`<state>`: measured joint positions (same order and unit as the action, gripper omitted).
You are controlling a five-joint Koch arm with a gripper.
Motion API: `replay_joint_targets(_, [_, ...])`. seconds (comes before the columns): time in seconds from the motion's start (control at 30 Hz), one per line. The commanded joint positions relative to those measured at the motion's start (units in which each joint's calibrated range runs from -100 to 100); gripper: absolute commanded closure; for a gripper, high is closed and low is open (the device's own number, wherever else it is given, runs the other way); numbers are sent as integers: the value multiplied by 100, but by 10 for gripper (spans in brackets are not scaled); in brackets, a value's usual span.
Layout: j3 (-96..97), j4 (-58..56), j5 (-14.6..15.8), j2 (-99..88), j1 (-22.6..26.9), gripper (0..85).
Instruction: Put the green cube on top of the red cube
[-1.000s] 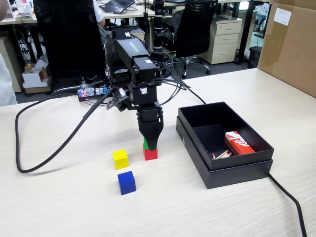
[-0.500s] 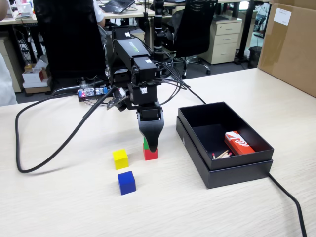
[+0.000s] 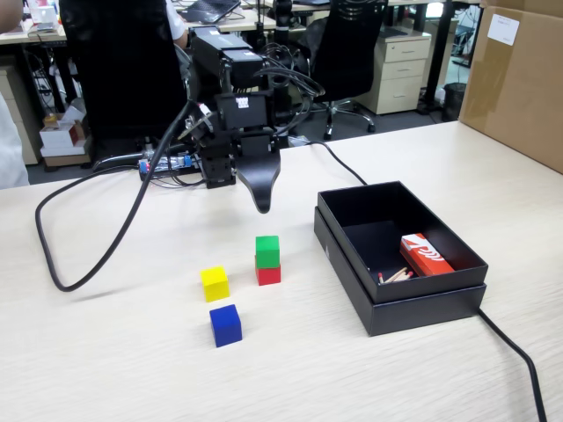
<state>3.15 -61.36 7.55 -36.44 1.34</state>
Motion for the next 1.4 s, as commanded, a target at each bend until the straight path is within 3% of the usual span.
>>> replay_joint_targets(0.0, [456, 110, -24, -1433, -34, 367])
replay_joint_targets(0.23, [2187, 179, -68, -3659, -137, 363])
replay_joint_targets(0.6, [4436, 1294, -166, -6264, -142, 359])
replay_joint_targets(0.73, [4780, 1519, -283, -6356, -151, 339])
replay_joint_targets(1.0, [6004, 2970, -850, -6356, -147, 337])
replay_joint_targets(1.37, [8325, 5113, -1026, -6356, -44, 335])
